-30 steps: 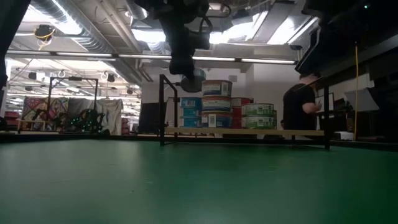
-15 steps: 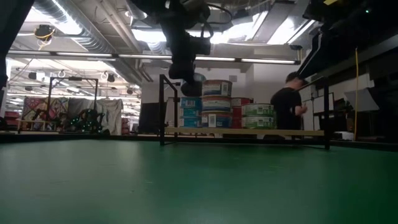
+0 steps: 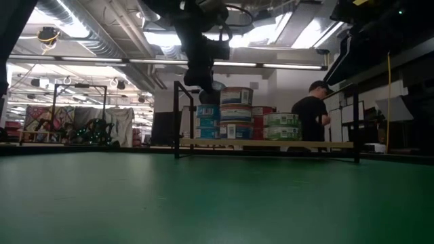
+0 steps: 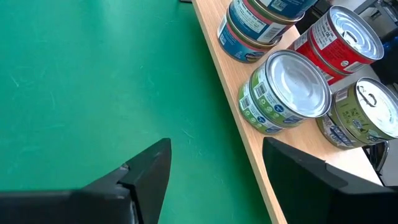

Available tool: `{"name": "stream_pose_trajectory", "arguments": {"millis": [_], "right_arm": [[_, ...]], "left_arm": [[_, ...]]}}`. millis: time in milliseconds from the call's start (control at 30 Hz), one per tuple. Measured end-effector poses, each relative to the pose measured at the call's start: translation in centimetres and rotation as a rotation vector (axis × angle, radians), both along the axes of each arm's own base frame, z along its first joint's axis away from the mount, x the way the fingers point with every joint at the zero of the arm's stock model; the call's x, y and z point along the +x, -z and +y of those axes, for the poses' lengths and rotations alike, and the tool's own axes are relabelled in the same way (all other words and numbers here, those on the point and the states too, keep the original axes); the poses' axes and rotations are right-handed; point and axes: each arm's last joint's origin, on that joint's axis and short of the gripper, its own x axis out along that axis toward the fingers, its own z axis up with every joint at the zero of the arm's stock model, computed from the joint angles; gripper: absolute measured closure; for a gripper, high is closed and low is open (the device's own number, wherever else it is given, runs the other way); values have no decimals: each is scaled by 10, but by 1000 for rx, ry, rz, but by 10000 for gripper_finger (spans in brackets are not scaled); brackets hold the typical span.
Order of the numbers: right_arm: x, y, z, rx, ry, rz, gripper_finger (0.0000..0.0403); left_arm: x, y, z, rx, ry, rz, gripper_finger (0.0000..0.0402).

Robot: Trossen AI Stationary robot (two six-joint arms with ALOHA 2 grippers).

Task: Stack canned seafood by type on shelf
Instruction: Stack the yellow blue tuna can on top of the yellow blue tuna cans on the shelf, then return to Home Position

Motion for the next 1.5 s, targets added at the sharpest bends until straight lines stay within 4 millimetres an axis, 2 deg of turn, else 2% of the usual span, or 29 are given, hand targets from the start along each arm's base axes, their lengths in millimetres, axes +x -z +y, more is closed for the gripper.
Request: {"name": "stream_pose_trajectory", "arguments": {"millis": [167, 300, 633, 900, 1267, 1500], "right_arm": [[0, 0, 0, 0, 0, 0, 150], [0, 0, 0, 0, 0, 1, 150], [0, 1, 1, 20, -15, 8, 150], [0, 1, 1, 20, -15, 8, 150], [0, 1, 1, 20, -15, 8, 150], [0, 1, 1, 20, -15, 8, 150]], "left_arm": [[0, 0, 0, 0, 0, 0, 185], [0, 0, 0, 1, 1, 6, 175], [0, 0, -4, 54, 10, 64, 179], [-7, 6, -7, 12, -10, 146, 178], [-5, 6, -15, 4, -19, 132, 178], [0, -4, -28, 60, -18, 112, 182]]}}
